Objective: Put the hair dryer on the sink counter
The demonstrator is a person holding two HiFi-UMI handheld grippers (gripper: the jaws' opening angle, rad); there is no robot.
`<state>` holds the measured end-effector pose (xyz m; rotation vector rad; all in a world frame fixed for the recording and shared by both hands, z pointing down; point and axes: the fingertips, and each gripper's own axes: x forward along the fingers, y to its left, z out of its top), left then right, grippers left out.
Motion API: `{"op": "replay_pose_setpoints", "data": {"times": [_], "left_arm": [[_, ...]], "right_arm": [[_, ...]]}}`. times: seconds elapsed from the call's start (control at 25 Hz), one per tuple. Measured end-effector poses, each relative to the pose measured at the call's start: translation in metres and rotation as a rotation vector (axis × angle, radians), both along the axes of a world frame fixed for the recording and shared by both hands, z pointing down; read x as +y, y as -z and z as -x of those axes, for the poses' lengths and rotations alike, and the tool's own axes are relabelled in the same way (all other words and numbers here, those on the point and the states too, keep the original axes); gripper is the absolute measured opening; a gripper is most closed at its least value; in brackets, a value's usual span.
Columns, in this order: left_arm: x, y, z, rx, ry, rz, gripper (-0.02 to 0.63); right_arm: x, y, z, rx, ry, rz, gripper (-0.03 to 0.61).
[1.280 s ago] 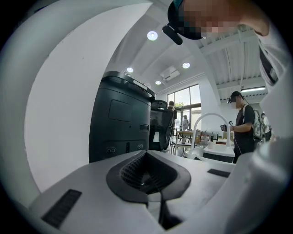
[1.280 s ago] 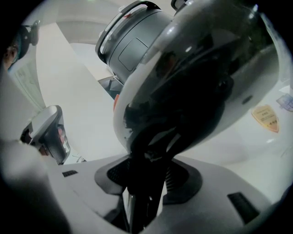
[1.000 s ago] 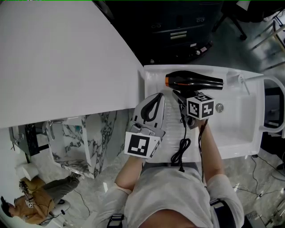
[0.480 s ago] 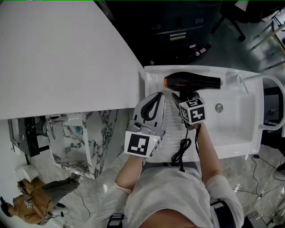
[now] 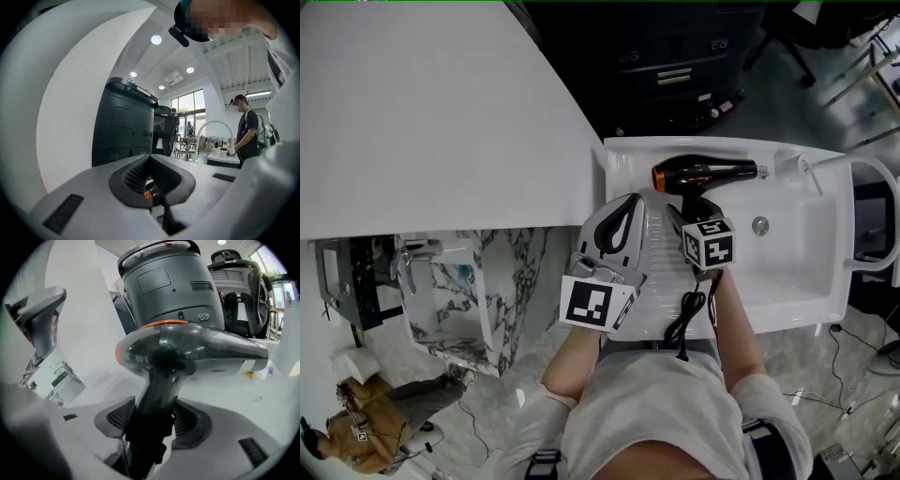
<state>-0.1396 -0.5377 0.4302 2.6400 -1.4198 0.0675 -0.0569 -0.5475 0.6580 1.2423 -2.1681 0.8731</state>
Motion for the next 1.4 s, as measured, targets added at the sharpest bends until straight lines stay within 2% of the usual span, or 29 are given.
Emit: {"op": "replay_pose_setpoints", "data": {"times": [0.16,0.32,0.48,0.68,0.76,0.88,0.96,1.4], "left_arm": [[0.005,0.001,-0.002,-0.002,-0.009,-0.005,0.014],[0.008,0.003,-0.002,-0.006,-0.016,-0.010,0.014],[0.014,0.007,-0.001,-0.004,-0.027,-0.020,0.013],[0.027,0.014,-0.007,-0.006,-0.060,-0.041,0.012],[0.034,0.018,-0.009,-0.006,-0.074,-0.051,0.012],[0.046,0.023,-0.011,-0.010,-0.092,-0.065,0.012],[0.053,0.026,-0.012,-0.010,-0.104,-0.073,0.012],[0.096,0.047,-0.014,-0.005,-0.138,-0.124,0.012]], "right_arm": [[0.013,-0.007,0.001,0.012,0.015,0.013,0.229],[0.023,-0.001,-0.007,0.015,-0.024,-0.019,0.229],[0.029,0.016,-0.016,0.028,-0.063,-0.075,0.229],[0.035,0.053,-0.026,0.015,-0.122,-0.193,0.222],[0.040,0.067,-0.029,0.017,-0.137,-0.235,0.174],[0.050,0.084,-0.036,0.047,-0.169,-0.291,0.047],[0.059,0.096,-0.040,0.046,-0.187,-0.322,0.011],[0.114,0.177,-0.053,-0.039,-0.212,-0.477,0.009]]}}
